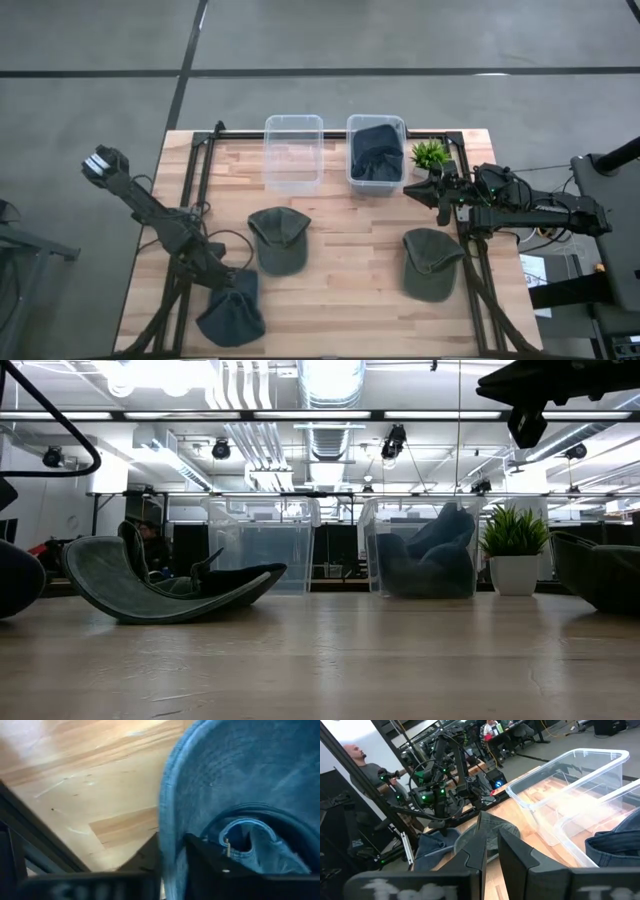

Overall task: Pick & Place hat
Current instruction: Put the blue cap into the right transparent bin

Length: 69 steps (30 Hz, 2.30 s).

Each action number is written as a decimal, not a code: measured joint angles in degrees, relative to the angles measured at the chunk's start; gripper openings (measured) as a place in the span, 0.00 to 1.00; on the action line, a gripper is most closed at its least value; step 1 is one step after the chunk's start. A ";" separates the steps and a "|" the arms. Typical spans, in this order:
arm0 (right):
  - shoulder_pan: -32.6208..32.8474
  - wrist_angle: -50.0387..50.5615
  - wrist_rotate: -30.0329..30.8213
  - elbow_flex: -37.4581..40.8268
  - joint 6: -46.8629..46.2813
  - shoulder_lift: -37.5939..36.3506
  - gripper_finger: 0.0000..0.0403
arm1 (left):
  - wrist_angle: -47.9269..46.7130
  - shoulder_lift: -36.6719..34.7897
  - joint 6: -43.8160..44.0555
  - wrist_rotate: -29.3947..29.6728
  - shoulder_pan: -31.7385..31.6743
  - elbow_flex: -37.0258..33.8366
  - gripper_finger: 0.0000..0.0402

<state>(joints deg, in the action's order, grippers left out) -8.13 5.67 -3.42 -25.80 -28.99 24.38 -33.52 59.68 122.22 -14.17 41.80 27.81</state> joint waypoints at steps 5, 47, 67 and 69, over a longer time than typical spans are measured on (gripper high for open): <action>-0.01 -0.02 0.19 0.00 0.01 0.07 0.11 | 0.69 -0.17 -1.19 1.00 0.00 0.13 0.03; -0.01 -13.59 -14.91 -11.45 -3.98 24.00 0.38 | -26.99 19.57 -53.96 29.03 -34.70 58.82 0.01; -0.01 11.10 -0.76 -35.93 8.08 40.36 0.34 | -21.50 27.93 -64.10 36.63 -43.90 68.37 0.01; 0.01 11.41 -0.24 -37.51 8.35 41.74 0.34 | -21.56 27.93 -64.11 36.75 -44.13 68.37 0.01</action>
<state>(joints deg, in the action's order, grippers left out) -8.12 17.08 -3.66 -63.31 -20.64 66.12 -55.08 87.61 58.11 22.58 -2.32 96.18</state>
